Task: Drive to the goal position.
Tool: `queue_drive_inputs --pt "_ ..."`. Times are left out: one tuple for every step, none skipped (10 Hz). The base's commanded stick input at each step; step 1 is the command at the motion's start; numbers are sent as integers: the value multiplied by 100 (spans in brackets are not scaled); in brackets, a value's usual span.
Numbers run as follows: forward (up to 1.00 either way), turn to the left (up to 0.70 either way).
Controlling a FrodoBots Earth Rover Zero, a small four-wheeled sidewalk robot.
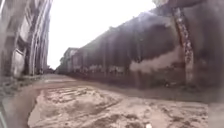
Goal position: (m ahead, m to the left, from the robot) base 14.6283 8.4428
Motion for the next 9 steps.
queue_drive_inputs --pt "70 0" --pt "70 0" --pt "70 0" --pt "70 0" --pt "70 0" --pt "70 0" --pt "70 0" --pt "70 0" --pt "70 0"
